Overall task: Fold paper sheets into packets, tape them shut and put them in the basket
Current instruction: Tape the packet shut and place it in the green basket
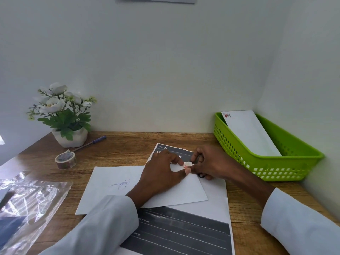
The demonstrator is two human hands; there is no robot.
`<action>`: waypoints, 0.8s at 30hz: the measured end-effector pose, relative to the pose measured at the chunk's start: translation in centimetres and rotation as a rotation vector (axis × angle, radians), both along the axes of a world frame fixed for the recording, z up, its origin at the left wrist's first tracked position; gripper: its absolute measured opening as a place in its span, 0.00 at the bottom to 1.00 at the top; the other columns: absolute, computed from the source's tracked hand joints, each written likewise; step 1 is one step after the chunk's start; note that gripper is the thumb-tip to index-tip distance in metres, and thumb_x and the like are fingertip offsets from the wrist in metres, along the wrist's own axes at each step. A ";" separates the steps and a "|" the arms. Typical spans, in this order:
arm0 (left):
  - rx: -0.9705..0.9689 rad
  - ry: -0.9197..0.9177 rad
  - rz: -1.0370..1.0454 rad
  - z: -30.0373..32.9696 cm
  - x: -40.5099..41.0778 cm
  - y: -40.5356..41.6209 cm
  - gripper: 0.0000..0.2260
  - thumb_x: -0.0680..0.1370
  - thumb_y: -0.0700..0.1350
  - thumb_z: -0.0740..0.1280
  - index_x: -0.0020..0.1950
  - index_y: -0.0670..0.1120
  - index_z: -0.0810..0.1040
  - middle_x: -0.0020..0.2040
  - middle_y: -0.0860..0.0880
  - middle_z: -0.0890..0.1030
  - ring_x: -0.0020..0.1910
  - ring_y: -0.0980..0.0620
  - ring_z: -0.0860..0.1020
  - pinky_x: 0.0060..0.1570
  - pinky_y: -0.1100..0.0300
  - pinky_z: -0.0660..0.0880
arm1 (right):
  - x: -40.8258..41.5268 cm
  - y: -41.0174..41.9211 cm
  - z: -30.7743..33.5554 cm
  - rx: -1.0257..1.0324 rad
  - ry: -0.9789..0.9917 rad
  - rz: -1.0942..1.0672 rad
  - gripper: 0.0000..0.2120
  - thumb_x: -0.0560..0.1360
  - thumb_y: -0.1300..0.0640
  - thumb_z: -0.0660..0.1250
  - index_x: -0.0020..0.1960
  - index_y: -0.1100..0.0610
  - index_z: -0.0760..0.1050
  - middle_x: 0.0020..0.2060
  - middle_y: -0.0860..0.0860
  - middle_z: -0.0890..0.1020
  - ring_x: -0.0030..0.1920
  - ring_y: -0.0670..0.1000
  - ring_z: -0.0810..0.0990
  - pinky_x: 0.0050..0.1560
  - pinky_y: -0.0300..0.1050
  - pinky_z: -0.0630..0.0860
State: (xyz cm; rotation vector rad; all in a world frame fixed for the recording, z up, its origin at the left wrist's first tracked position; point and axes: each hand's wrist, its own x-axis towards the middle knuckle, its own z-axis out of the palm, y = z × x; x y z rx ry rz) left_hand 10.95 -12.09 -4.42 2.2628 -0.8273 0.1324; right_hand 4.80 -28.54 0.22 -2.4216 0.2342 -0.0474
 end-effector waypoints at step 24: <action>0.043 0.071 0.104 0.7 -0.9 -0.2 0.13 0.76 0.46 0.69 0.60 0.52 0.79 0.63 0.52 0.75 0.63 0.52 0.69 0.64 0.54 0.70 | 0.3 0.0 -1.3 -0.098 -0.142 -0.052 0.21 0.63 0.42 0.80 0.43 0.57 0.78 0.27 0.48 0.82 0.24 0.41 0.77 0.25 0.38 0.71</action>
